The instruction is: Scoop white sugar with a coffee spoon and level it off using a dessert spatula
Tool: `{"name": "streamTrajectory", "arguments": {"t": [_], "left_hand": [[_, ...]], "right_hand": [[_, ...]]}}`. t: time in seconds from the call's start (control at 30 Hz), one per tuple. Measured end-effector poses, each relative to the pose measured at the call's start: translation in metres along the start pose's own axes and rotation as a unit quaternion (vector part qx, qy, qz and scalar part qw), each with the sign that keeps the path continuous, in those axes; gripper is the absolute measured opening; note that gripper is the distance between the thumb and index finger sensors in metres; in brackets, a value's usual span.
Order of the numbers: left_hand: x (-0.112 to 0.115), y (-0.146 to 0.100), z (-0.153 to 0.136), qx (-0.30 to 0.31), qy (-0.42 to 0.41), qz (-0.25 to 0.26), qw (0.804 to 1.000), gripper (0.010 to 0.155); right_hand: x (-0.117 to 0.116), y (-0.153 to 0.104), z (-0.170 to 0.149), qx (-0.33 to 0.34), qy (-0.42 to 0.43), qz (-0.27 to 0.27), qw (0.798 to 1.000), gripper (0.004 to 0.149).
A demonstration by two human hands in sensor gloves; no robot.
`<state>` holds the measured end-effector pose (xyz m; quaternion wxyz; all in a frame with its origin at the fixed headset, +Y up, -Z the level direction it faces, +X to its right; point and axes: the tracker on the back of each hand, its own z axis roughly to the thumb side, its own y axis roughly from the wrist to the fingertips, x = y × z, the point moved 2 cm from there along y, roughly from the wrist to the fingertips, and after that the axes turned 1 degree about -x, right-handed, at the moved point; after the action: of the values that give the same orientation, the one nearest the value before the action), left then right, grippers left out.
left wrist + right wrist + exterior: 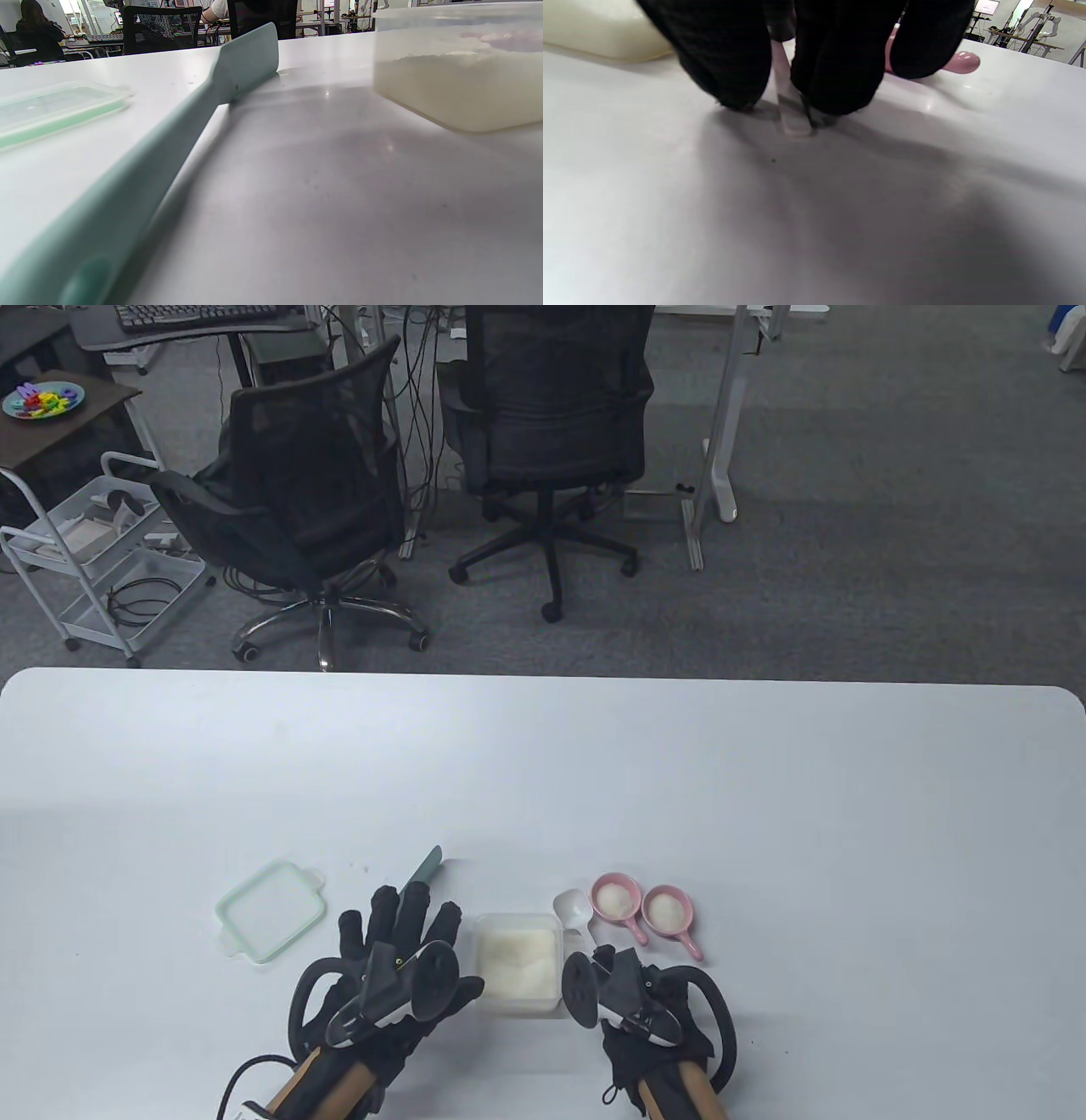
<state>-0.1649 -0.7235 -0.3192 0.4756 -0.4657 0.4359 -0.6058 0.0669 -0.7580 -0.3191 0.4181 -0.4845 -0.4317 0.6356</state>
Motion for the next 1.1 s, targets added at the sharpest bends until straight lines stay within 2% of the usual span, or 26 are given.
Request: {"name": "streamTrajectory", "arguments": {"t": [0.23, 0.33, 0.43, 0.53, 0.73, 1.1], "left_hand": [[-0.001, 0.000, -0.001, -0.001, -0.002, 0.000, 1.000, 0.089], [-0.004, 0.000, -0.005, -0.004, -0.011, 0.005, 1.000, 0.089], [-0.007, -0.001, -0.008, -0.005, -0.023, 0.015, 1.000, 0.089], [-0.011, -0.002, -0.010, -0.001, -0.042, 0.025, 0.999, 0.091], [-0.010, 0.001, -0.017, -0.001, -0.051, 0.022, 0.998, 0.091], [-0.008, 0.003, -0.023, 0.002, -0.058, 0.031, 0.998, 0.091]], "right_hand": [[0.007, -0.003, -0.007, -0.002, 0.029, -0.017, 0.999, 0.072], [0.020, -0.010, -0.022, 0.011, 0.120, -0.047, 0.992, 0.072], [0.031, -0.017, -0.041, 0.026, 0.233, -0.087, 0.968, 0.075], [0.036, -0.021, -0.050, 0.034, 0.290, -0.106, 0.951, 0.079], [0.041, -0.026, -0.049, 0.032, 0.279, -0.136, 0.950, 0.087], [0.046, -0.033, -0.028, 0.033, 0.193, -0.165, 0.967, 0.091]]}}
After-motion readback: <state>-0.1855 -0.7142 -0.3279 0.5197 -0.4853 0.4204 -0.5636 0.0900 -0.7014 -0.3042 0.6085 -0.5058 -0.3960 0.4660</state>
